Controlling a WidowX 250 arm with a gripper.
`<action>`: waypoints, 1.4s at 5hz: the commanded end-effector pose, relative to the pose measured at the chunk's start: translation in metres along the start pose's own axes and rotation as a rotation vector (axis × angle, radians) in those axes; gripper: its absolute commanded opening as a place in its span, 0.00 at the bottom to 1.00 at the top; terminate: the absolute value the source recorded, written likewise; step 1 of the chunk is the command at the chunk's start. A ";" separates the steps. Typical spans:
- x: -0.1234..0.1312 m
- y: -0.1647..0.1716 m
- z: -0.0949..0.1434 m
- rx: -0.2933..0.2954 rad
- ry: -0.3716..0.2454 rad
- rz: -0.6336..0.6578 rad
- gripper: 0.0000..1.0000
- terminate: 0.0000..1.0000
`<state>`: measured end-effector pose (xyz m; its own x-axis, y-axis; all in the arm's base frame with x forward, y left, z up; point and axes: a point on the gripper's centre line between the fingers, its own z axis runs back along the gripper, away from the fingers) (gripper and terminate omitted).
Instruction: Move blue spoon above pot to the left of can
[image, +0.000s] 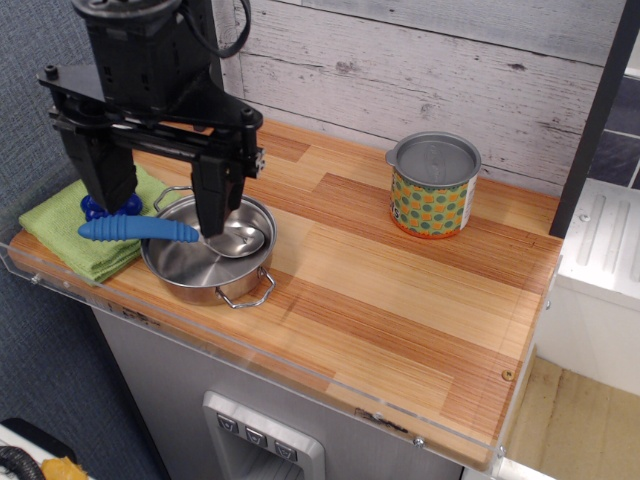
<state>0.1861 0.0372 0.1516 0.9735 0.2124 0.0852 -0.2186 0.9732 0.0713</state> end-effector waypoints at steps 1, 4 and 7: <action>0.000 0.000 0.000 0.000 0.000 0.000 1.00 0.00; 0.024 0.019 -0.013 0.061 -0.059 -0.704 1.00 0.00; 0.072 0.040 -0.065 -0.060 -0.060 -1.151 1.00 0.00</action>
<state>0.2459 0.0976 0.0856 0.5878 -0.8082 0.0378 0.8065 0.5890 0.0510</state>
